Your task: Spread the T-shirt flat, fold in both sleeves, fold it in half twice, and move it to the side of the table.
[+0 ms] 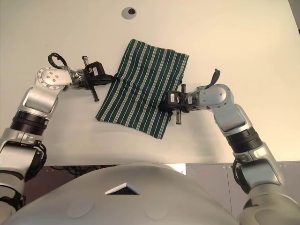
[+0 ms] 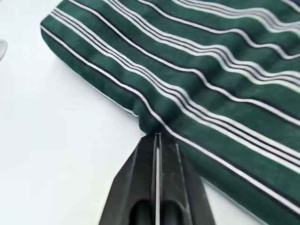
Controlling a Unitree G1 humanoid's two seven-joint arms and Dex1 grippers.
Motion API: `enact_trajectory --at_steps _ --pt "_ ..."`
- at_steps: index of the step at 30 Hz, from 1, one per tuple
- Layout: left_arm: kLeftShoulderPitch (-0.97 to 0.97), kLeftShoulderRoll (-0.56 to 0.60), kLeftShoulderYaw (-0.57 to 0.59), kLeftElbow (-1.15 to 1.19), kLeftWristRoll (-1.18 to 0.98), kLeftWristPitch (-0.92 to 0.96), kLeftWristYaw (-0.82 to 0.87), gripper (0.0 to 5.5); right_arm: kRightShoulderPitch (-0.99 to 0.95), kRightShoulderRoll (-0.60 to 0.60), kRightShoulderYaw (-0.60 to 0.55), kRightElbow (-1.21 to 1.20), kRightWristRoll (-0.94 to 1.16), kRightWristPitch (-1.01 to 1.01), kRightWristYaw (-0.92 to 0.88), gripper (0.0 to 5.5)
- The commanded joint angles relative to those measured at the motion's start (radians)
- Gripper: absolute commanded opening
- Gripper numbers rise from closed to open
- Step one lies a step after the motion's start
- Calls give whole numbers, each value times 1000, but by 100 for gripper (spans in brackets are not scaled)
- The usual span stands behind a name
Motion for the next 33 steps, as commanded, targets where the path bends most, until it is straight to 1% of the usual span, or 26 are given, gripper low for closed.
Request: enact_trajectory --at_steps 1,3,6,8,9,11,14,18,24,29,33 --pt "60 32 92 -100 -66 27 -21 55 3 -52 -26 42 -26 13 -9 77" --pt "99 51 136 -162 -77 -3 -10 86 6 -63 -65 20 -15 3 -22 108" --pt "183 120 160 -208 -13 -136 1 135 53 -85 -167 -88 45 -18 -48 161" --pt "263 190 169 -218 39 -256 -8 139 118 -132 -242 -169 68 -71 -44 180" --pt "303 222 172 -223 61 -316 -14 139 154 -162 -272 -200 70 -114 -38 180" --pt "369 273 169 -228 120 -451 0 139 219 -221 -301 -213 25 -254 -36 180" --pt "408 303 157 -205 188 -608 24 139 306 -290 -287 -165 -87 -499 -59 180" --pt "390 290 121 -172 242 -686 31 139 361 -298 -238 -94 -204 -688 -115 180" --pt "301 229 40 -126 287 -723 25 139 346 -215 -158 -96 -293 -766 -215 180" --pt "256 225 -3 -97 315 -770 23 139 313 -200 -115 -88 -345 -788 -246 180" --pt "223 230 -39 -79 317 -809 -1 139 310 -190 -85 -183 -357 -701 -216 122"
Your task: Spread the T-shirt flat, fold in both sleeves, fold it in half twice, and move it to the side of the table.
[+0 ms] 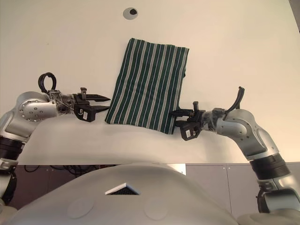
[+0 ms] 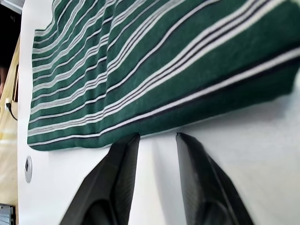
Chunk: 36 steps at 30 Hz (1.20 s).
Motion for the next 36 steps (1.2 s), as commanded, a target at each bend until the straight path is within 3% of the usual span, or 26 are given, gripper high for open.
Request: enact_trajectory --at_steps 1,7,11,15,18,22,25,30,36 --pt "-13 1 -55 33 38 -24 -43 121 -8 9 35 -100 -19 106 46 105" --pt "-39 0 -99 43 43 -46 -65 31 3 15 58 -167 14 282 107 5" --pt "-17 17 -116 -1 -38 49 -149 1 36 19 59 -186 132 470 165 0" --pt "71 110 -101 -168 -257 350 -325 1 72 -64 28 -186 328 631 295 0" --pt "106 142 -56 -301 -448 609 -380 1 57 -34 -43 -202 521 820 319 0" --pt "-11 77 80 -363 -745 985 -335 1 -45 20 -182 -166 785 1083 285 0" --pt "-112 20 122 -304 -805 1122 -292 1 -138 58 -242 -94 879 1190 249 0" --pt "-276 -149 127 -111 -754 1202 -150 1 -358 175 -253 68 904 1312 115 0" --pt "-371 -258 118 76 -641 1174 -54 1 -507 285 -224 239 840 1313 8 0"
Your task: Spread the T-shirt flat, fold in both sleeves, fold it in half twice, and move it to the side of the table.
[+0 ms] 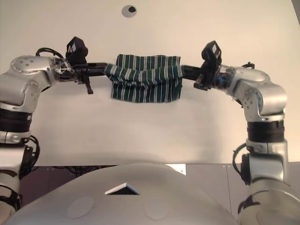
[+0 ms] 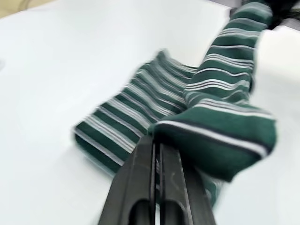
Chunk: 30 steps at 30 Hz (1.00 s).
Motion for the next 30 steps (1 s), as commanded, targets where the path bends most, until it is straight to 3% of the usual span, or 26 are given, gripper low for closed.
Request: enact_trajectory --at_steps 1,8,14,16,18,22,25,30 --pt "-55 -45 -2 92 59 -13 31 1 -67 48 28 91 -54 2 -51 0" --pt "-139 -173 49 239 97 1 140 97 -115 115 19 270 -130 -12 -142 111" --pt "-137 -216 133 353 170 -102 309 97 -216 202 -186 391 -80 -76 -310 111" --pt "-115 -204 136 357 195 -133 320 97 -221 207 -205 373 -81 -85 -327 111" --pt "-89 -199 141 343 213 -174 319 97 -204 205 -183 327 -95 -106 -312 111" --pt "-26 -220 175 181 113 -184 205 41 -127 195 -57 132 -91 -116 -185 49" --pt "46 -191 96 46 98 -138 92 0 -86 220 56 40 -85 -105 -108 3" --pt "127 -95 -7 -100 135 -108 -32 0 -101 360 149 154 -118 -130 -135 3"
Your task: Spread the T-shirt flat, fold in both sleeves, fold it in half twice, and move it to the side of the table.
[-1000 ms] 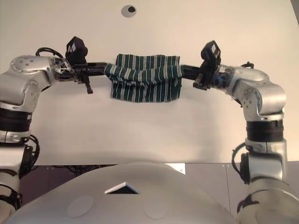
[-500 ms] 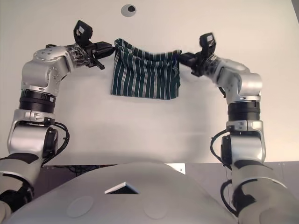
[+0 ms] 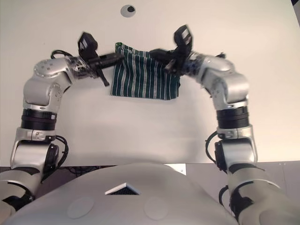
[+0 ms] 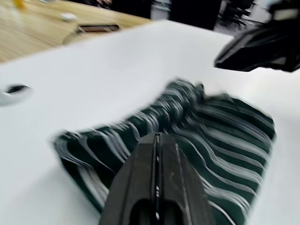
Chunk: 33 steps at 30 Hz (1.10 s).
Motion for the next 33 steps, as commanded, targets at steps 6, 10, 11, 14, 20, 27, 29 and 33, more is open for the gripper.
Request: enact_trajectory --at_steps 6,10,11,14,20,27,29,33 --pt "48 145 -231 -5 259 -57 -73 0 -179 231 -39 549 -135 -194 -212 3" --pt "56 142 -232 27 282 -97 -70 0 -268 229 -105 777 -163 -262 -255 3" --pt "60 132 -207 17 256 -90 -65 0 -279 225 -114 819 -171 -266 -256 3" --pt "60 82 -61 -58 117 -22 -20 0 -278 209 -119 905 -204 -281 -255 3" --pt "-73 -25 229 -54 -89 103 166 0 -272 193 -150 991 -238 -320 -293 3" --pt "-131 -48 317 -15 -116 129 298 0 -229 -104 -546 1142 -75 -483 -877 3" --pt "-95 -45 332 -35 -131 147 315 0 -121 -187 -670 1096 -33 -540 -1059 3" --pt "-66 -22 341 -49 -142 179 316 0 70 -152 -799 866 -9 -577 -1249 3"
